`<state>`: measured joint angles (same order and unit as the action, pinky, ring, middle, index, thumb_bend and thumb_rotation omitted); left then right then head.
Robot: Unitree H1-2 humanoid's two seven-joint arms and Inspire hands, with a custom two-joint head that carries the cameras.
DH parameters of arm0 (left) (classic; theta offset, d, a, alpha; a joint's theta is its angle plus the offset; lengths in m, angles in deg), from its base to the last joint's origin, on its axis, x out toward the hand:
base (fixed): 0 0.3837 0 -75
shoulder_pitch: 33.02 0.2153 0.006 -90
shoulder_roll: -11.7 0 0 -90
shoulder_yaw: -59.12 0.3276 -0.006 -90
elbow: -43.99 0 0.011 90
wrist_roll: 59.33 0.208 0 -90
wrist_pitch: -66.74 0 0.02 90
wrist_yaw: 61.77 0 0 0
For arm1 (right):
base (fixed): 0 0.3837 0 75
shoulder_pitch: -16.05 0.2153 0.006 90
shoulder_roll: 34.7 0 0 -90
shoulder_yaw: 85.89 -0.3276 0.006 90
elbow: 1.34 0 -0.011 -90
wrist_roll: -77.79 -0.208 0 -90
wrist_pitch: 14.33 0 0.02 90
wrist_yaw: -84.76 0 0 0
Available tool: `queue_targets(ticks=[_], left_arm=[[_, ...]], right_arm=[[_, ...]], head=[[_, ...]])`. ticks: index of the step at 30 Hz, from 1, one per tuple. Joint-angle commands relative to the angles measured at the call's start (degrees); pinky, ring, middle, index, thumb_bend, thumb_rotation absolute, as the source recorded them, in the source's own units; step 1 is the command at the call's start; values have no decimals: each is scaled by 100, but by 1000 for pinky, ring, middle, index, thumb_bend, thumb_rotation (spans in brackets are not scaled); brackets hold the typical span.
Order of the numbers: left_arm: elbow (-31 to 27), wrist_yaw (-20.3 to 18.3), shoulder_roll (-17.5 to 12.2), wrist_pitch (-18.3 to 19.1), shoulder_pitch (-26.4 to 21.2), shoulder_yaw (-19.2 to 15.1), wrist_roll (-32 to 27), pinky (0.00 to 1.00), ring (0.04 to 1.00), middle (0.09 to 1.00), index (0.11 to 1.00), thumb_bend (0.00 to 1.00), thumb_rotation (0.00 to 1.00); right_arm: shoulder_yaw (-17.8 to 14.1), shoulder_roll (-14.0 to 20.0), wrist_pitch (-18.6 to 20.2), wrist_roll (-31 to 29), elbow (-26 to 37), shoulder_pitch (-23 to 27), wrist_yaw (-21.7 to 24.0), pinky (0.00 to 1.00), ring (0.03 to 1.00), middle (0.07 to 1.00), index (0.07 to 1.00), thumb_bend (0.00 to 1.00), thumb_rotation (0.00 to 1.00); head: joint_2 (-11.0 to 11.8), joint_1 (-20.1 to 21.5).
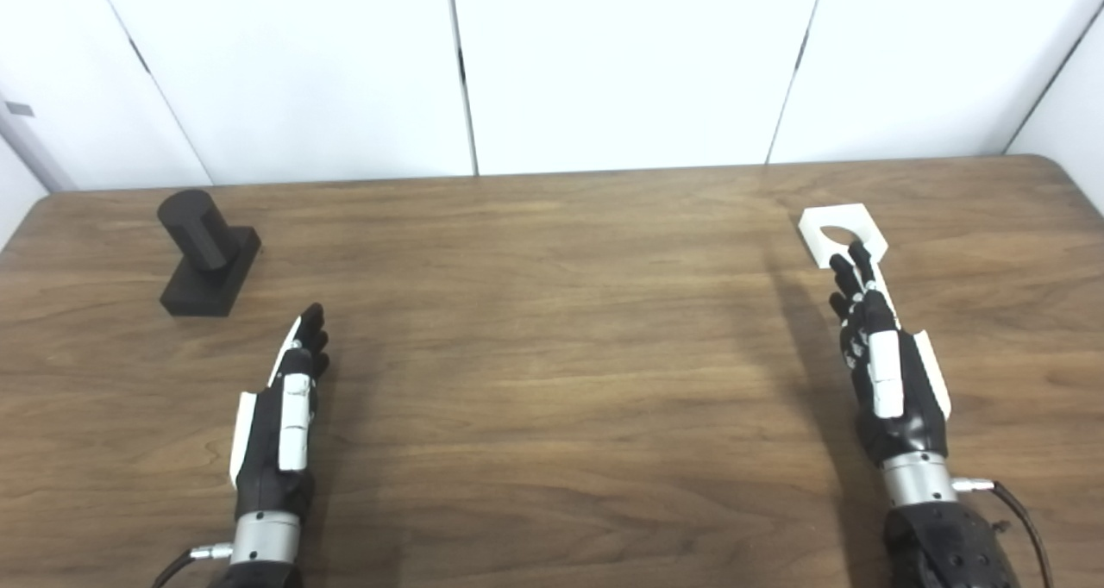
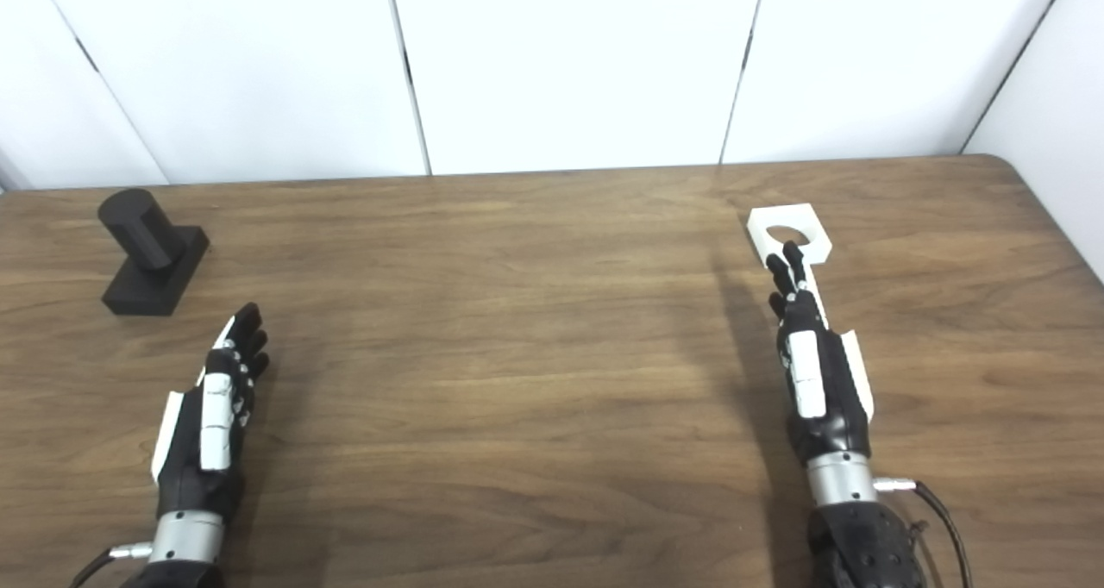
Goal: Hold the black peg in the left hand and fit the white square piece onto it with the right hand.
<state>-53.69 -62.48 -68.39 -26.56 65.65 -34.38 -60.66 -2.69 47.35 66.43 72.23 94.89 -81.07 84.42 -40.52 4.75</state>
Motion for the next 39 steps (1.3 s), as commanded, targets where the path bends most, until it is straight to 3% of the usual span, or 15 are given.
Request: queue_targets(ticks=[1, 19, 24, 29, 32, 34, 35, 39], left_arm=[[-146, 0, -6, -83, -21, 21, 71, 972, 976, 979, 948, 669, 1000], [-172, 7, 6, -48, -7, 45, 99, 985, 979, 981, 952, 666, 1000], [-171, 6, 42, -76, 9, 95, 147, 995, 982, 984, 954, 655, 1000], [-90, 116, 157, -112, 55, 170, 320, 978, 971, 973, 948, 709, 1000], [-85, 168, 223, -161, 103, 256, 407, 963, 967, 972, 957, 706, 1000], [-19, 199, 268, -229, 118, 324, 446, 964, 965, 973, 961, 704, 1000], [9, 212, 279, -255, 119, 355, 463, 963, 962, 973, 962, 698, 1000], [158, 261, 333, -387, 113, 475, 502, 974, 976, 990, 978, 661, 1000]], right_arm=[[26, -182, -79, -64, -134, -183, -3, 1000, 1000, 961, 979, 615, 1000], [28, -141, -100, -74, -161, -192, 33, 1000, 1000, 965, 981, 617, 1000], [-5, -99, -103, -81, -188, -197, 38, 1000, 1000, 964, 982, 606, 1000], [-84, 13, -260, -207, -375, -197, 130, 1000, 1000, 966, 992, 611, 1000], [-105, 108, -371, -255, -496, -208, 230, 1000, 1000, 978, 999, 609, 1000], [-119, 199, -589, -363, -684, -193, 385, 1000, 1000, 990, 1000, 625, 1000], [-126, 229, -688, -394, -765, -184, 436, 1000, 1000, 996, 1000, 634, 1000], [-181, 280, -900, -467, -1013, -145, 517, 1000, 1000, 1000, 1000, 641, 1000]], head=[[-5, 7], [32, -33], [98, -293], [402, -1016], [523, -1220], [800, -1523], [800, -1523], [1188, -1862]])
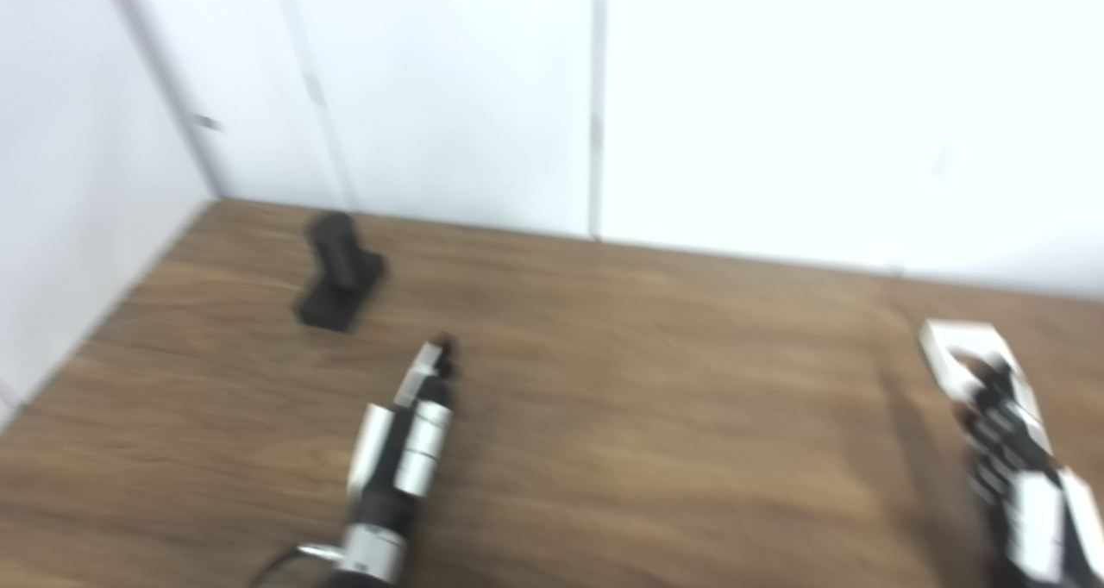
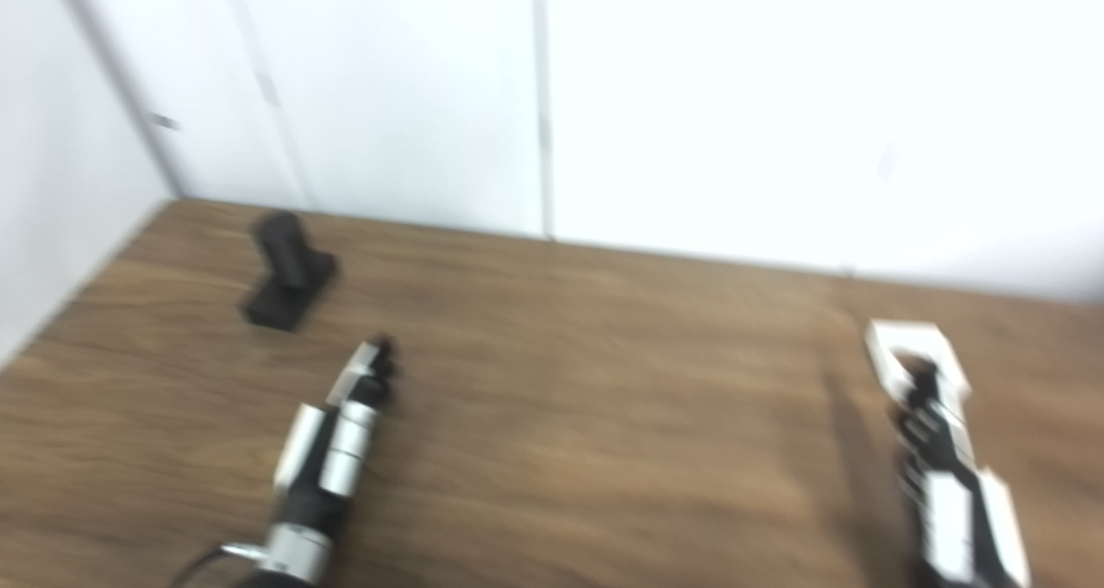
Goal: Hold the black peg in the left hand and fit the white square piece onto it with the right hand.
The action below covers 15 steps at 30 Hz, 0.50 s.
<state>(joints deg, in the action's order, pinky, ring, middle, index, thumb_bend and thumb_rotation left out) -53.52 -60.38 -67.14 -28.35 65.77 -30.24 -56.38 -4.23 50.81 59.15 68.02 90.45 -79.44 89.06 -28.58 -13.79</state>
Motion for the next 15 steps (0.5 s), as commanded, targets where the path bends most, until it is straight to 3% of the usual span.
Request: queue_targets(ticks=[1, 5, 9, 15], left_arm=[[188, 63, 214, -252, 104, 89, 93, 976, 977, 990, 980, 654, 1000], [328, 115, 225, -370, 121, 170, 201, 962, 972, 989, 976, 659, 1000], [460, 142, 262, -465, 115, 191, 226, 965, 973, 991, 971, 665, 1000], [497, 183, 309, -456, 124, 201, 240, 969, 975, 983, 967, 637, 1000]], right_arm=[[-44, -73, -142, -110, -579, -308, 60, 1000, 1000, 999, 1000, 643, 1000], [-66, -54, -112, -248, -576, -318, 137, 1000, 1000, 989, 1000, 625, 1000], [-78, -20, -396, -292, -798, -261, 241, 1000, 1000, 986, 1000, 663, 1000], [-102, -34, -770, -325, -1091, -165, 322, 1000, 954, 939, 965, 626, 1000]], head=[[95, -97], [326, -287], [477, -399], [632, -449]])
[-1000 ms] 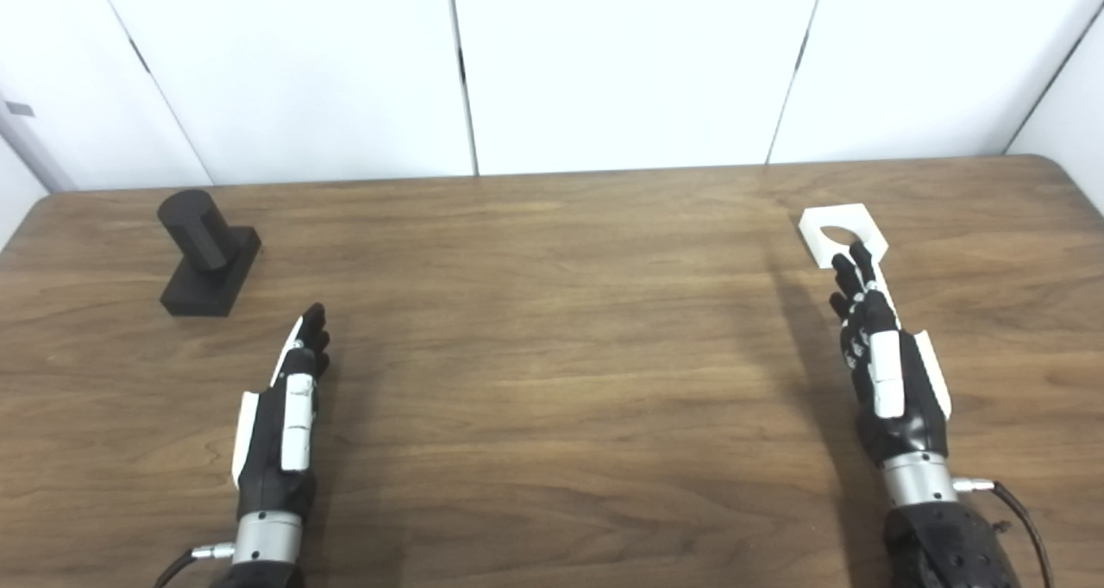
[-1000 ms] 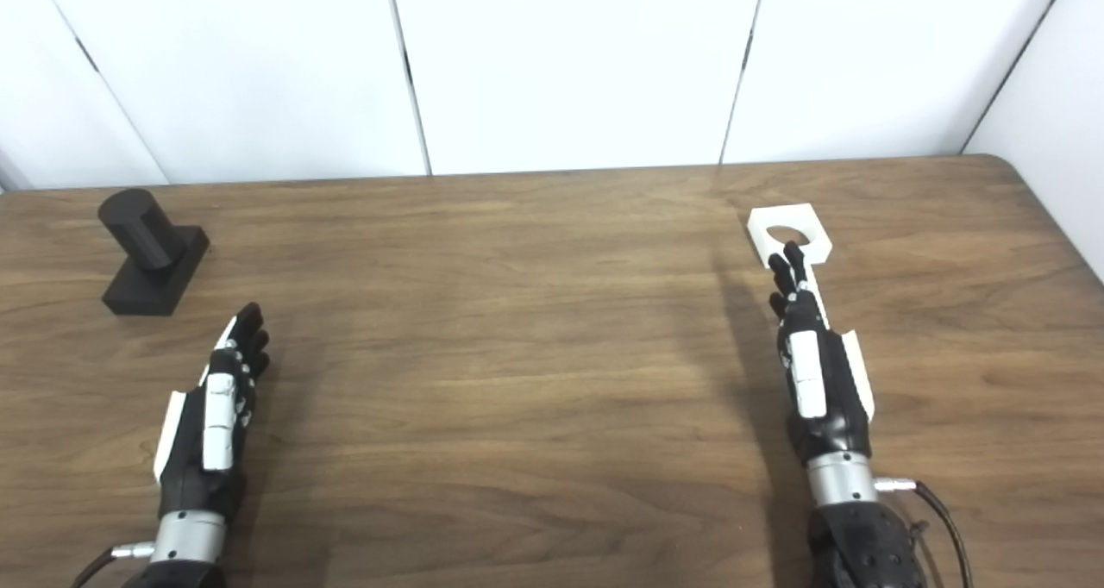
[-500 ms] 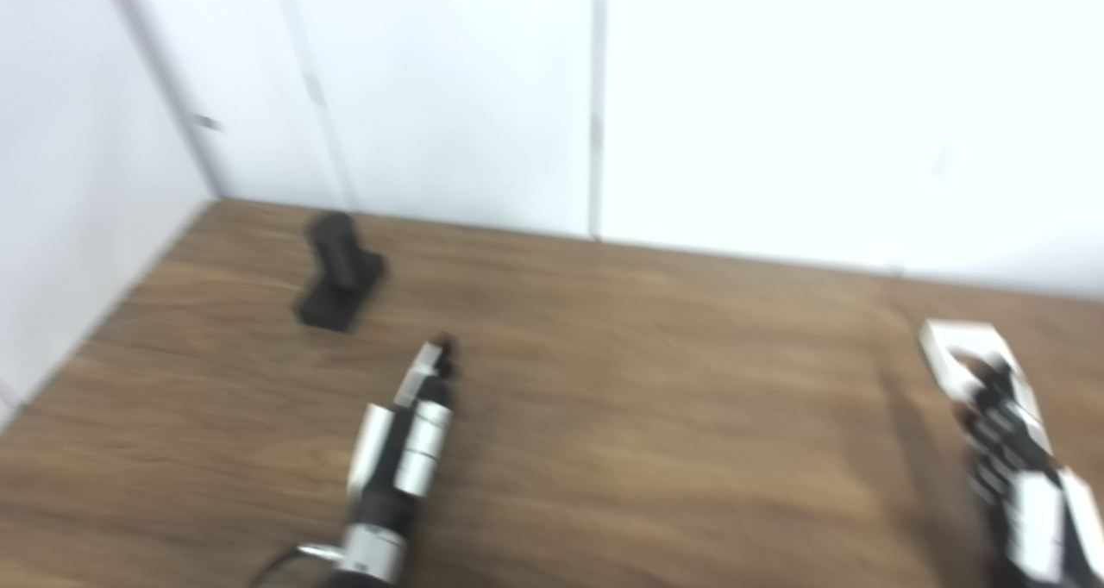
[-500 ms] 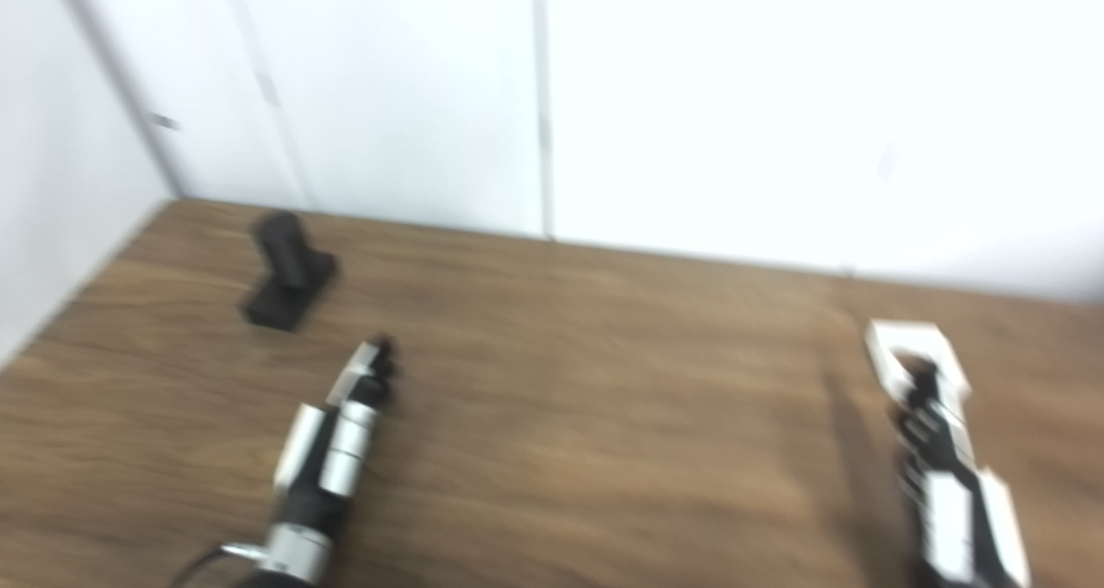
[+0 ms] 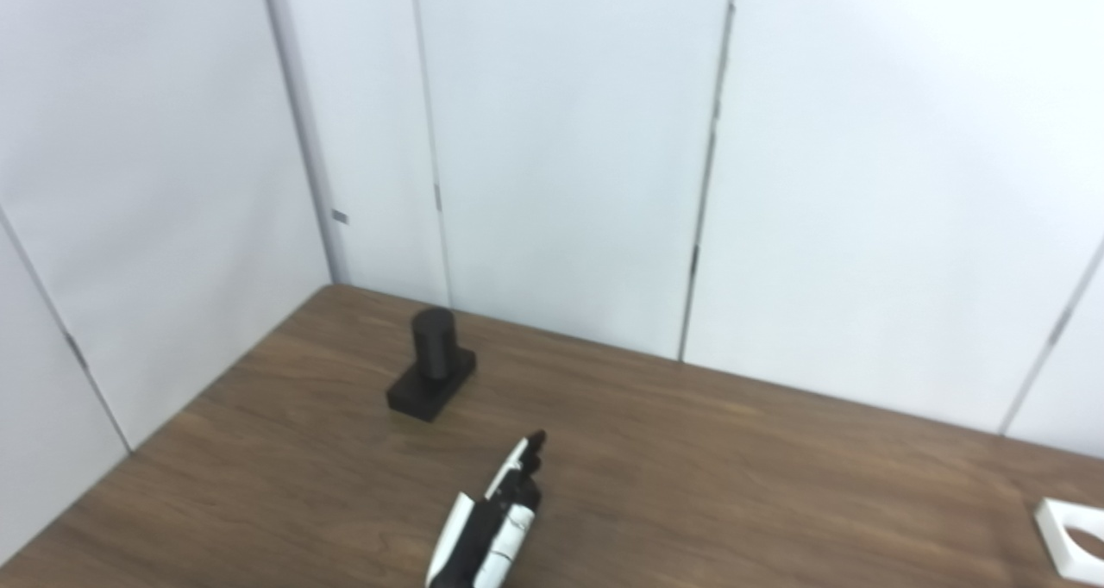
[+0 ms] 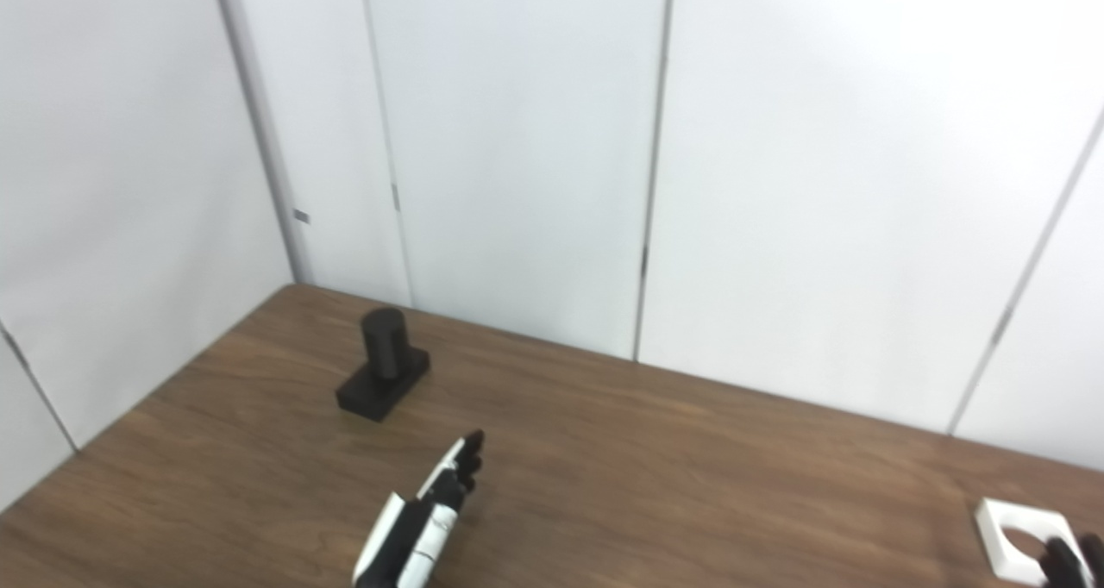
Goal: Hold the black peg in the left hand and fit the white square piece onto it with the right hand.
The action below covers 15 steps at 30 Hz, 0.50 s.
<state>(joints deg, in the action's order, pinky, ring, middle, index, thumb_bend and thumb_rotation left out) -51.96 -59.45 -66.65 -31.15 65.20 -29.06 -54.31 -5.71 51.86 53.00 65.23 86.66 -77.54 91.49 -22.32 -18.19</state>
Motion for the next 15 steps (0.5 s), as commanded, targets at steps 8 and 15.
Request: queue_targets(ticks=[8, 15], left_arm=[[373, 91, 273, -235, 203, 92, 37, 981, 986, 990, 967, 604, 1000], [127, 275, 193, -105, 311, 146, 669, 984, 999, 1000, 973, 573, 843]], right_arm=[[32, -132, -233, -90, -866, -322, 109, 1000, 946, 916, 949, 637, 1000], [36, -146, -219, 38, -819, -396, 27, 1000, 941, 915, 952, 686, 1000]], head=[[50, 70], [60, 222]])
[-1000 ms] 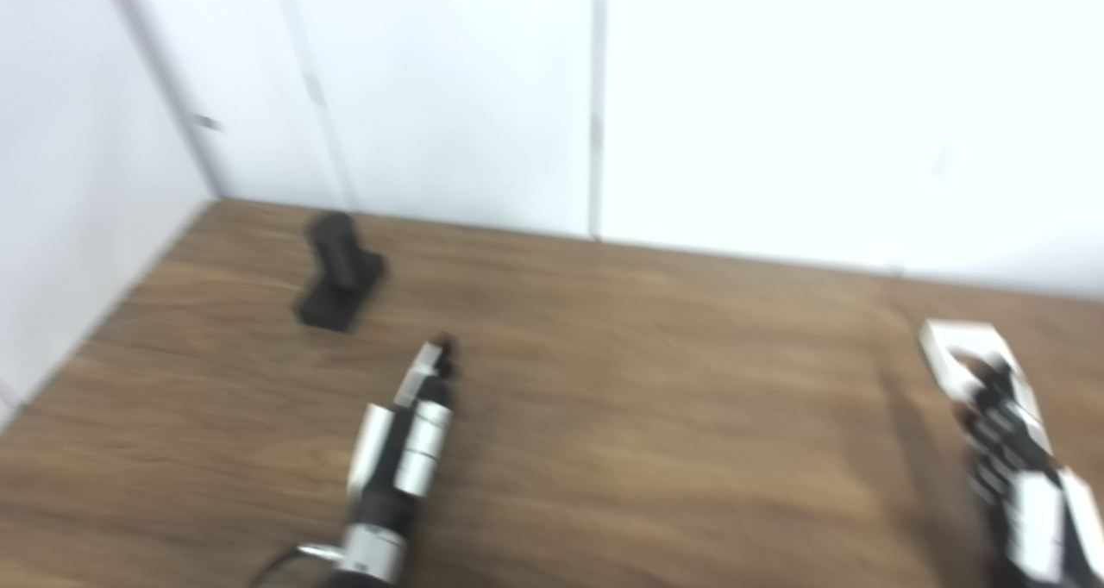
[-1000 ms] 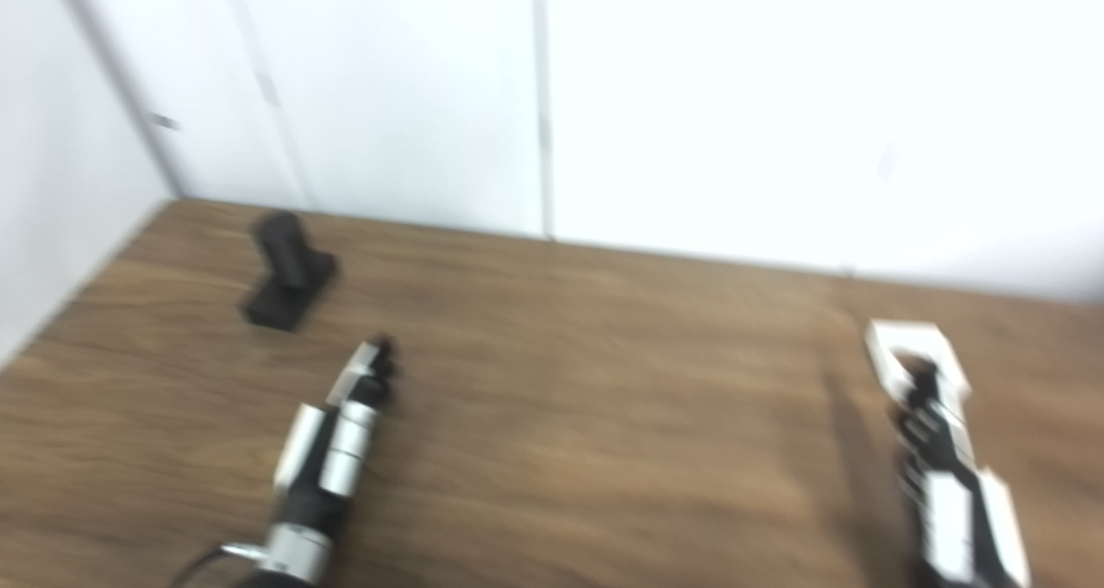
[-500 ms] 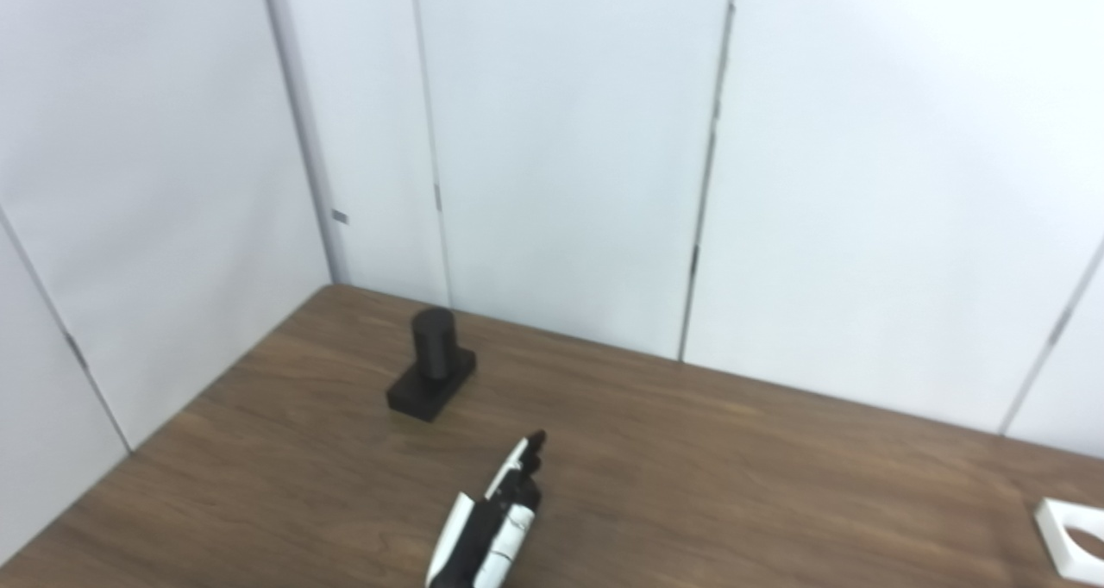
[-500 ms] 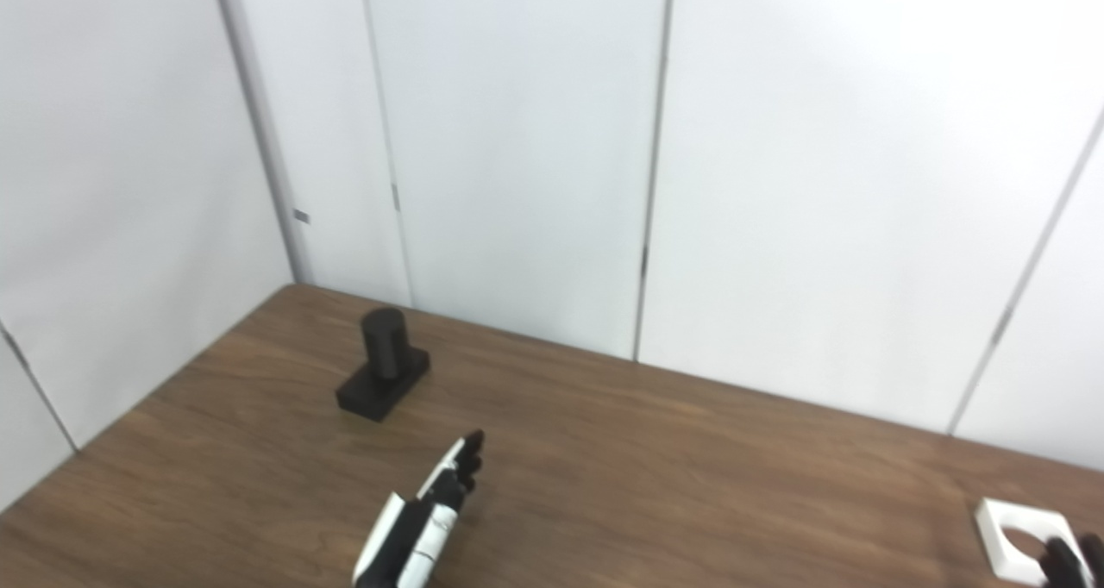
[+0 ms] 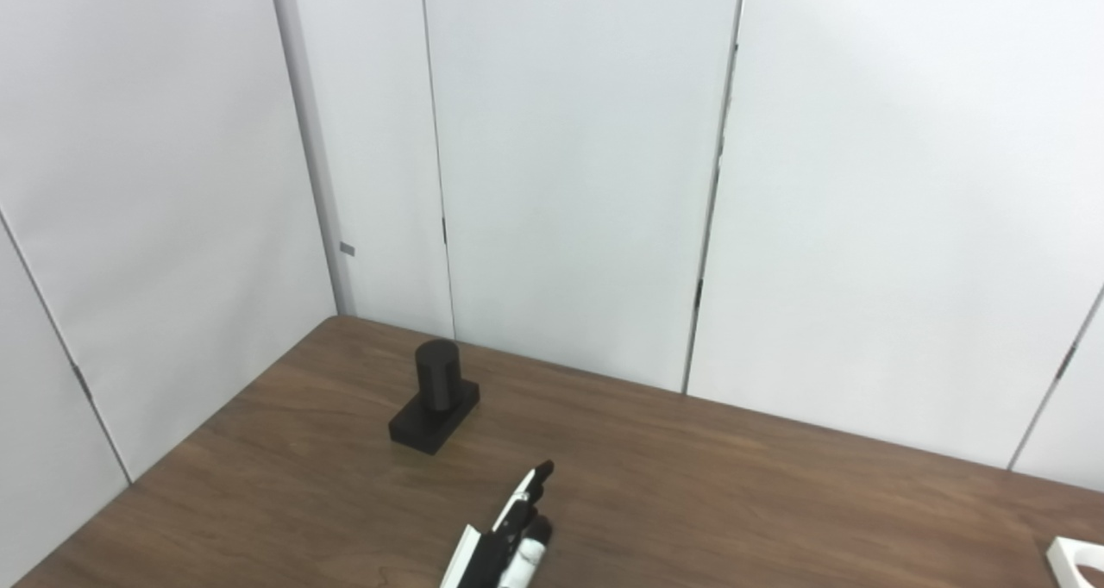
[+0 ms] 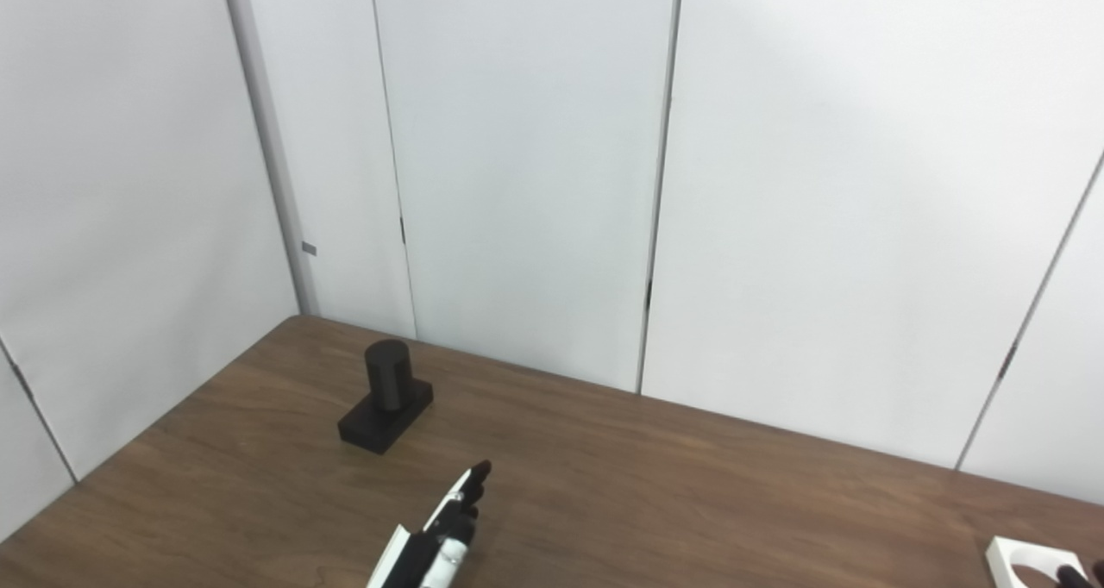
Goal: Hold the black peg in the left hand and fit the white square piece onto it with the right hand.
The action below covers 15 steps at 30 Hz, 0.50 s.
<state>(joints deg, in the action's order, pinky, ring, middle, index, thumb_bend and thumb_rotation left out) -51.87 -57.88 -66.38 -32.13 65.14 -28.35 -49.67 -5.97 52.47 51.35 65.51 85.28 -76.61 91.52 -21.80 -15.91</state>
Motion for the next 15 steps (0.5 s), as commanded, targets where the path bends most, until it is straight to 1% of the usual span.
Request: queue_targets(ticks=[1, 2, 4, 6, 8, 9, 11, 12, 14, 15], left_arm=[[15, 137, 151, 57, 345, 83, 309, 995, 1000, 1000, 969, 566, 753], [-123, 158, 144, 146, 375, 82, 422, 996, 1000, 1000, 969, 565, 739], [-393, 242, 139, 225, 395, 33, 620, 1000, 1000, 1000, 963, 597, 600], [-595, 303, 110, 269, 346, -73, 687, 980, 999, 993, 945, 666, 511], [-748, 317, 46, 374, 256, -200, 653, 962, 990, 985, 933, 746, 470], [-820, 337, -22, 469, 183, -280, 733, 960, 987, 982, 930, 768, 459], [-956, 379, -160, 738, 32, -453, 1000, 966, 979, 972, 921, 814, 469], [-1019, 390, -220, 905, -35, -524, 1178, 984, 978, 974, 923, 836, 485], [-1065, 435, -332, 1185, -146, -621, 1606, 994, 979, 973, 923, 835, 484], [-1038, 517, -381, 1261, -202, -664, 1840, 997, 974, 969, 923, 844, 482]], right_arm=[[59, -216, -50, 5, -659, -501, 18, 1000, 942, 915, 953, 683, 1000], [59, -224, -35, -10, -621, -515, 18, 1000, 941, 915, 953, 682, 1000], [65, -235, 31, 54, -553, -544, -29, 1000, 939, 913, 946, 685, 1000], [75, -247, 119, 165, -492, -574, -92, 1000, 941, 913, 952, 713, 1000], [87, -265, 155, 249, -461, -592, -129, 1000, 949, 913, 955, 735, 1000], [92, -269, 144, 290, -475, -594, -134, 1000, 953, 915, 956, 738, 1000], [95, -279, 69, 355, -506, -591, -130, 1000, 965, 919, 954, 765, 1000], [94, -285, 46, 393, -507, -593, -137, 1000, 970, 914, 948, 768, 1000], [86, -296, 1, 466, -535, -584, -157, 1000, 970, 911, 947, 762, 1000], [80, -299, -3, 512, -533, -585, -175, 1000, 963, 903, 946, 763, 1000]], head=[[8, 1], [15, -1], [68, 24], [76, 42], [63, 56], [36, 65], [23, 74], [27, 74], [38, 52], [38, 52]])
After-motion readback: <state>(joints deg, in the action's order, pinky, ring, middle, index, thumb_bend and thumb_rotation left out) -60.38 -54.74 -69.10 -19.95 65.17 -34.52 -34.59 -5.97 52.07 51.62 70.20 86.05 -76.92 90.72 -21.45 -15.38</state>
